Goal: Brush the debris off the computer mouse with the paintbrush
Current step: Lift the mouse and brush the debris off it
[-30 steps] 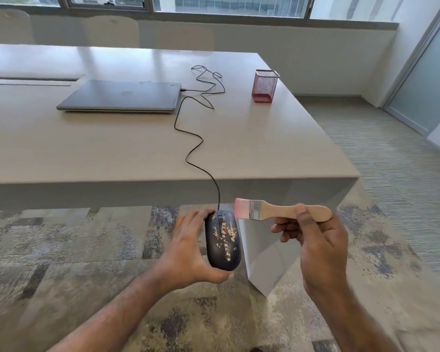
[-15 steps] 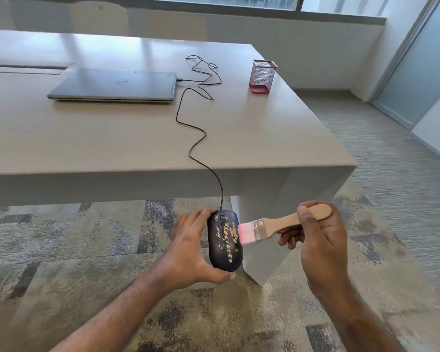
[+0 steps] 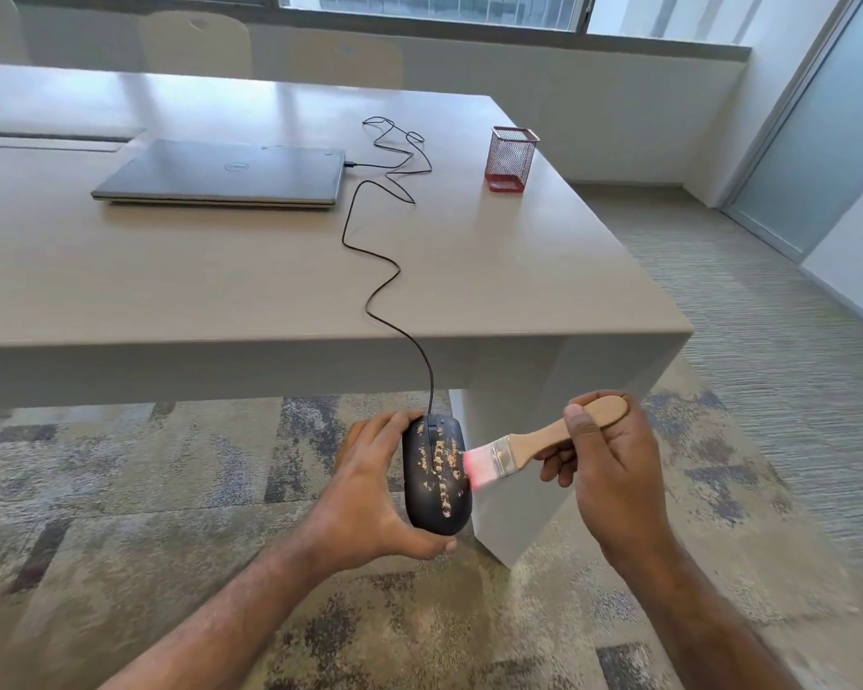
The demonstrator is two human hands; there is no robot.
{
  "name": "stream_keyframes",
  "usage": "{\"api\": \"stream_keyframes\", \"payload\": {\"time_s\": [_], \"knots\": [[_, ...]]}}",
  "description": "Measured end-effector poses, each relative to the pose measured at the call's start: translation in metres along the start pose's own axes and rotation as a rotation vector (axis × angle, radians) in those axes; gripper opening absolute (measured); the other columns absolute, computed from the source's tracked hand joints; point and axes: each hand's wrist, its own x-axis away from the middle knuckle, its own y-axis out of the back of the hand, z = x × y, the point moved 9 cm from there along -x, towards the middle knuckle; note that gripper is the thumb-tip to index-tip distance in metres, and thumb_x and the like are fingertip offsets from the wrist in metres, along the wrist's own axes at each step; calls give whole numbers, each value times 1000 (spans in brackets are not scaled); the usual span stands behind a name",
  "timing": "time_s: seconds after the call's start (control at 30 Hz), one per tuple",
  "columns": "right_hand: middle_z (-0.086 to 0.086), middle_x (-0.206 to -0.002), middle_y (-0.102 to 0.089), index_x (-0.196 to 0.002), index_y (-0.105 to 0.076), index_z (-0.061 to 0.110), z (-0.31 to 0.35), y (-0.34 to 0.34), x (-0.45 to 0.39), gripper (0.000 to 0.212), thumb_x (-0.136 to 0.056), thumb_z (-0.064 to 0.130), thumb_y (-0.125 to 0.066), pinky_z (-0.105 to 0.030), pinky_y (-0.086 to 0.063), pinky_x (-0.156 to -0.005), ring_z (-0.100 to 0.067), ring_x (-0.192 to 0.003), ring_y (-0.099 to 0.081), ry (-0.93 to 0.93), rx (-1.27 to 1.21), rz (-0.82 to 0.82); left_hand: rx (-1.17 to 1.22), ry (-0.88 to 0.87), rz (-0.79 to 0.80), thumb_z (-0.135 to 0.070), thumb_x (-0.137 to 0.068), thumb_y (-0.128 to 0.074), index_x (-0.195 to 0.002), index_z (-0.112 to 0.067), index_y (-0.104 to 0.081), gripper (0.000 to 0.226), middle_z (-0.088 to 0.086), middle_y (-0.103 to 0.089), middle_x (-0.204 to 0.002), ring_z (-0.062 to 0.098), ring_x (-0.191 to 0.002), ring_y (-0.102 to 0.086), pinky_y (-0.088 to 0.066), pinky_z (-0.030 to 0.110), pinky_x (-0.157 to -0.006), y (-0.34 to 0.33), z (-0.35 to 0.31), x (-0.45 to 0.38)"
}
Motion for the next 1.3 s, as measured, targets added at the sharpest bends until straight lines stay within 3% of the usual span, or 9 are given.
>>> {"api": "stream_keyframes", "payload": {"time_s": [0.17, 0.37, 0.5, 0.67, 0.8, 0.97, 1.07, 1.2, 1.3], "knots": [[-9, -62, -69, -95, -50, 13, 2, -7, 0, 11, -103, 8, -46, -24, -49, -45, -18, -48, -60, 23, -31, 23, -15, -1, -8, -58, -41, -89, -147, -35, -32, 123, -35, -30, -133, -1, -133, -30, -29, 23, -112, 4, 3, 3], [-16, -63, -66, -94, -51, 15, 3, -8, -5, 12, -103, 9, -46, -21, -49, -46, -17, -49, -61, 25, -21, -1, -28, -31, 5, -57, -43, -88, -142, -46, -23, 120, -46, -22, -130, -10, -131, -24, -25, 12, -105, 4, 3, 8], [-24, -65, -64, -94, -50, 13, 2, -23, -7, 11, -103, 8, -46, -21, -48, -45, -18, -49, -61, 18, -32, 73, -50, -47, -6, -59, -43, -88, -138, -53, -20, 117, -50, -20, -127, -14, -130, -23, -25, 10, -101, 5, 2, 9], [-28, -71, -65, -95, -49, 14, 3, -18, -15, 10, -104, 11, -46, -22, -48, -46, -21, -51, -60, 25, 27, 10, -63, -64, -22, -60, -42, -89, -138, -56, -20, 118, -45, -23, -130, -8, -132, -26, -28, 15, -104, 5, 5, 11], [-17, -63, -68, -94, -50, 15, 1, -25, -17, 11, -104, 11, -45, -21, -48, -44, -17, -48, -60, -8, -16, 54, -66, -81, -38, -62, -42, -88, -134, -64, -17, 117, -44, -25, -130, -5, -133, -28, -29, 17, -105, 5, 6, 10], [-30, -74, -66, -93, -49, 18, 3, -26, -24, 11, -104, 13, -47, -25, -48, -48, -24, -52, -61, 36, 94, 0, -57, -108, -33, -63, -41, -88, -130, -73, -11, 118, -43, -26, -130, -5, -132, -28, -28, 16, -105, 4, 5, 10], [-29, -72, -65, -92, -50, 20, 8, -28, -29, 13, -104, 13, -47, -22, -47, -45, -22, -50, -60, 60, 72, -9, -52, -112, -25, -63, -41, -88, -131, -70, -13, 117, -43, -25, -130, -4, -132, -28, -29, 20, -108, 3, 5, 10], [-24, -71, -66, -92, -48, 16, 6, -46, -33, 11, -103, 15, -47, -20, -47, -45, -15, -47, -59, 66, 147, 70, -43, -101, -18, -63, -41, -89, -139, -55, -21, 120, -41, -27, -130, -3, -131, -29, -32, 27, -111, 3, 7, 9], [-24, -75, -67, -94, -47, 18, 9, -46, -37, 10, -104, 18, -48, -22, -48, -48, -18, -51, -62, 79, 158, 25, -48, -96, -14, -64, -41, -89, -145, -42, -27, 124, -40, -26, -131, -1, -132, -29, -32, 27, -113, 3, 9, 10]]}}
